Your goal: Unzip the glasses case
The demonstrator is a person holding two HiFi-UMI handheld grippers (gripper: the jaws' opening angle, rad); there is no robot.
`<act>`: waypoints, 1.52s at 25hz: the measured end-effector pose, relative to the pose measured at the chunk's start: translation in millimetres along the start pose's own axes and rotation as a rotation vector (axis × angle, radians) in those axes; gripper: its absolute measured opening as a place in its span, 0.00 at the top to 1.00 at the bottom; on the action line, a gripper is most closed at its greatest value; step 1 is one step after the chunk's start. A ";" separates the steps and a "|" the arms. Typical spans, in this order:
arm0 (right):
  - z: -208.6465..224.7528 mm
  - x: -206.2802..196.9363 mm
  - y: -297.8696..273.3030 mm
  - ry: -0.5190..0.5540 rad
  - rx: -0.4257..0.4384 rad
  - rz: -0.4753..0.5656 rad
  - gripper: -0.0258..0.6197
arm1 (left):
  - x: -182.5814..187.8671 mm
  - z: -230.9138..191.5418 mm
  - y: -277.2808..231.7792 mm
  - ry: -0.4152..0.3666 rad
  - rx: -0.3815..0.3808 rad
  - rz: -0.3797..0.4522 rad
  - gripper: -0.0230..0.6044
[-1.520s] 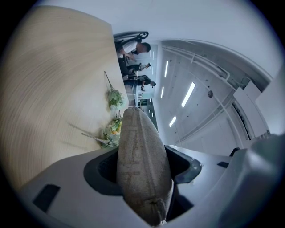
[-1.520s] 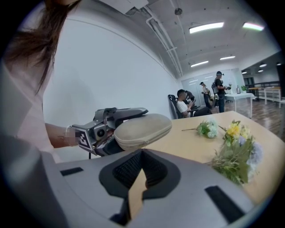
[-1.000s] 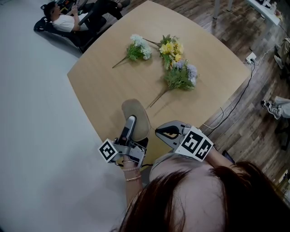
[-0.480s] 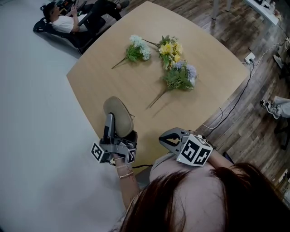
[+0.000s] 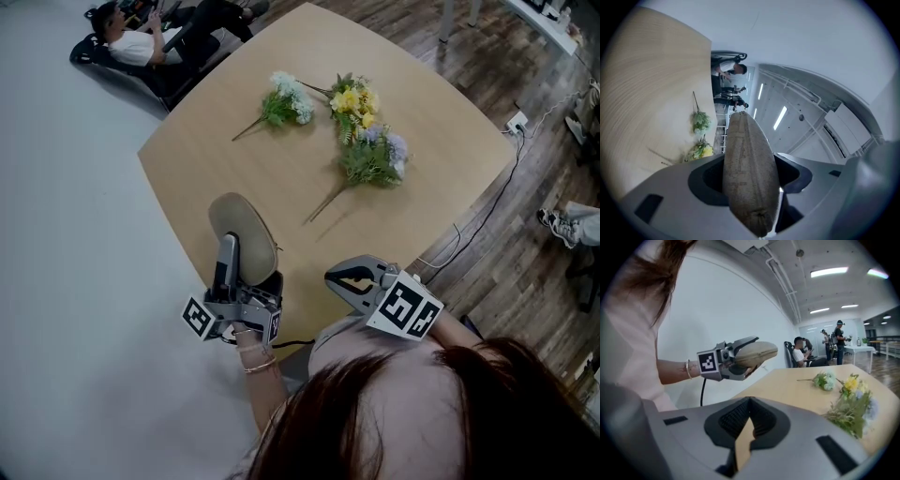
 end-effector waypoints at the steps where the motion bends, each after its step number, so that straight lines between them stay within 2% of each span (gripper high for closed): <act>1: 3.4 4.9 1.1 -0.024 -0.010 0.027 0.94 | -2.2 2.3 -2.0 -0.008 -0.003 -0.015 0.52; 5: 16.2 19.8 12.2 -0.135 -0.025 0.138 0.94 | -17.0 12.3 -10.0 -0.057 -0.013 -0.080 0.52; 8: 23.3 24.1 21.6 -0.172 -0.041 0.186 0.94 | -30.8 19.5 -16.8 -0.092 -0.015 -0.129 0.52; 12: 24.4 30.0 16.9 -0.144 -0.068 0.206 0.93 | -31.3 25.2 -22.7 -0.112 -0.025 -0.161 0.52; 14: 23.0 37.1 15.1 -0.135 -0.060 0.217 0.82 | -31.6 28.8 -26.0 -0.114 -0.029 -0.173 0.52; 19: 18.8 55.0 14.8 -0.101 -0.031 0.269 0.80 | -46.6 33.2 -32.0 -0.130 -0.022 -0.230 0.52; 24: 13.3 63.5 6.9 -0.069 -0.003 0.278 0.77 | -55.6 35.4 -36.6 -0.155 -0.009 -0.295 0.52; 29: 13.5 65.9 3.8 -0.020 -0.028 0.291 0.78 | -60.4 37.3 -40.4 -0.162 -0.011 -0.348 0.52; 31: 15.8 69.1 4.2 0.009 -0.063 0.320 0.91 | -62.2 37.2 -41.5 -0.156 -0.012 -0.361 0.52; 32: 16.0 70.2 4.5 0.022 -0.073 0.332 0.93 | -62.8 36.7 -41.6 -0.152 -0.012 -0.362 0.52; 38: 9.1 65.1 5.1 0.079 -0.049 0.298 0.94 | -59.9 33.2 -39.5 -0.145 0.006 -0.332 0.52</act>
Point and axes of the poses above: the fingertips, and each gripper's own axes: y backward along the fingers, z to its right, x out of its top, the point moved 4 cm from there along y, backward along the fingers, and after that the axes turned 12 degrees about -x, right-handed, at the moved point
